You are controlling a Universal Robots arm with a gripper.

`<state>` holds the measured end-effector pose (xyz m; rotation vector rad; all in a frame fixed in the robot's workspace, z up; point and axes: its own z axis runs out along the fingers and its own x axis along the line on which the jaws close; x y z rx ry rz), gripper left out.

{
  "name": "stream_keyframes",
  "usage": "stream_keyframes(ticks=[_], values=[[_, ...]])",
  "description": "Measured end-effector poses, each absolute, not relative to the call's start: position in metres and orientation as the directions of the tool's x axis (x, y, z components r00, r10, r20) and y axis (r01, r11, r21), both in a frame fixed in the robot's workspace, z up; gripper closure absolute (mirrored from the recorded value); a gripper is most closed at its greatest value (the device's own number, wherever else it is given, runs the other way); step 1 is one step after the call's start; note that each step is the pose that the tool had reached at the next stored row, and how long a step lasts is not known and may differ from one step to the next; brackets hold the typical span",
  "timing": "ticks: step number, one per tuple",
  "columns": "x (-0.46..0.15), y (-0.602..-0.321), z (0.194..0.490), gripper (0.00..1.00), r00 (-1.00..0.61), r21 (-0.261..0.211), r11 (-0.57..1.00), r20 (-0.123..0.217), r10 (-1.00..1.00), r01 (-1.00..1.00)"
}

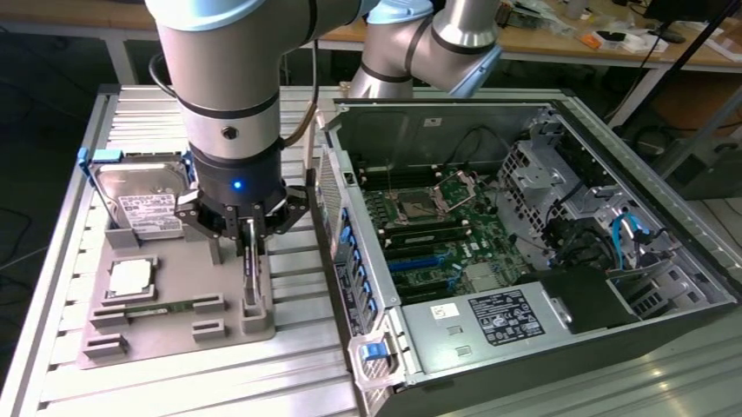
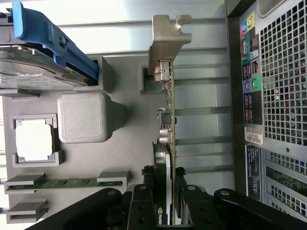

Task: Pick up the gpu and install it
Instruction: 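Pick up the gpu and move the gpu toward the slot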

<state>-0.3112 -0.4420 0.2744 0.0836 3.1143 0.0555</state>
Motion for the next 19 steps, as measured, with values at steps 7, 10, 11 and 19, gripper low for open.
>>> stream_keyframes(ticks=[7, 10, 11, 19], values=[[-0.311, -0.442, 0.277, 0.73, -0.998, 0.036, 0.998, -0.025, 0.054, 0.053], [-0.311, -0.442, 0.282, 0.73, -0.998, 0.036, 0.998, -0.025, 0.054, 0.053], [-0.311, -0.442, 0.283, 0.73, -0.998, 0.036, 0.998, -0.025, 0.054, 0.053], [-0.311, -0.442, 0.300, 0.73, -0.998, 0.036, 0.998, -0.023, 0.054, 0.053]])
